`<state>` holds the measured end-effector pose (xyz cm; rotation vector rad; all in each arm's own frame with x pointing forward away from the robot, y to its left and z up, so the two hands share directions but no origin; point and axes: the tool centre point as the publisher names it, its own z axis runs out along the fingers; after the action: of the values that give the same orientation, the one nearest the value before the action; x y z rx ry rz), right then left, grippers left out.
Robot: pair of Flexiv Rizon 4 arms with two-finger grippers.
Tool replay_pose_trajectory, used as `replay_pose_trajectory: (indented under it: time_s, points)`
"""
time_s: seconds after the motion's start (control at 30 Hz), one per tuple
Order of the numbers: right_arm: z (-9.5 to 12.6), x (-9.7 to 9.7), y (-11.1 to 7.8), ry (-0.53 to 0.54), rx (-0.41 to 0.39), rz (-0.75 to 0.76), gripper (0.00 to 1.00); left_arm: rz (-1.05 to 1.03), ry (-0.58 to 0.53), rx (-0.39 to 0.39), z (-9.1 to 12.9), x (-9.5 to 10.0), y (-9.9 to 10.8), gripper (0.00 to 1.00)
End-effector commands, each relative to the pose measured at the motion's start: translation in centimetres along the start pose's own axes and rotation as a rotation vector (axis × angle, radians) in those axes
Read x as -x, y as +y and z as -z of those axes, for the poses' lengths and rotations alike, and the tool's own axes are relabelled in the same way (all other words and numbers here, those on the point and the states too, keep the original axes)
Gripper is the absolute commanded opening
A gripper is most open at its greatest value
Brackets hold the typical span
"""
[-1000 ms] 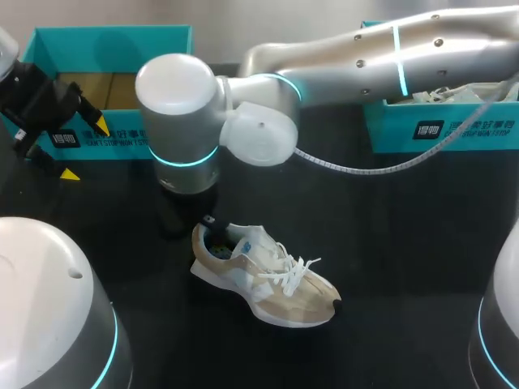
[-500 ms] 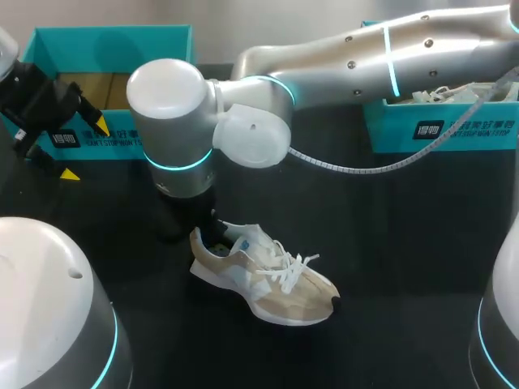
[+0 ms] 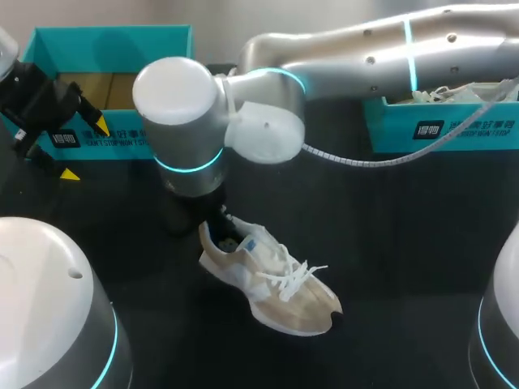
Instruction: Take the shoe out of the shoebox, open the shoe tongue, remove and reinsert the insole, then place the shoe into the shoebox
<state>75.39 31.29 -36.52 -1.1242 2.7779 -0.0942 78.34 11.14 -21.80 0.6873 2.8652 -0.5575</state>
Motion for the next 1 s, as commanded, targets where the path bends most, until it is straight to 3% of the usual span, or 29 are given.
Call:
replay_pose_trajectory:
  time_s: [0.03,0.33,0.6,1.0]
  points:
    - [4.1,-1.6,-2.4,-0.042,-0.022,-0.043,0.0,0.0,0.001,0.004,0.0,-0.1,-0.1,1.0]
    - [9.8,-2.2,-8.5,-0.069,-0.068,-0.167,0.0,0.0,0.001,0.004,0.0,-0.1,-0.1,1.0]
    - [13.6,-1.8,-12.1,-0.037,-0.076,-0.241,0.0,0.0,0.001,0.004,0.0,-0.1,-0.1,1.0]
    - [13.6,-1.8,-12.1,-0.037,-0.076,-0.241,0.0,0.0,0.001,0.004,0.0,-0.1,-0.1,1.0]
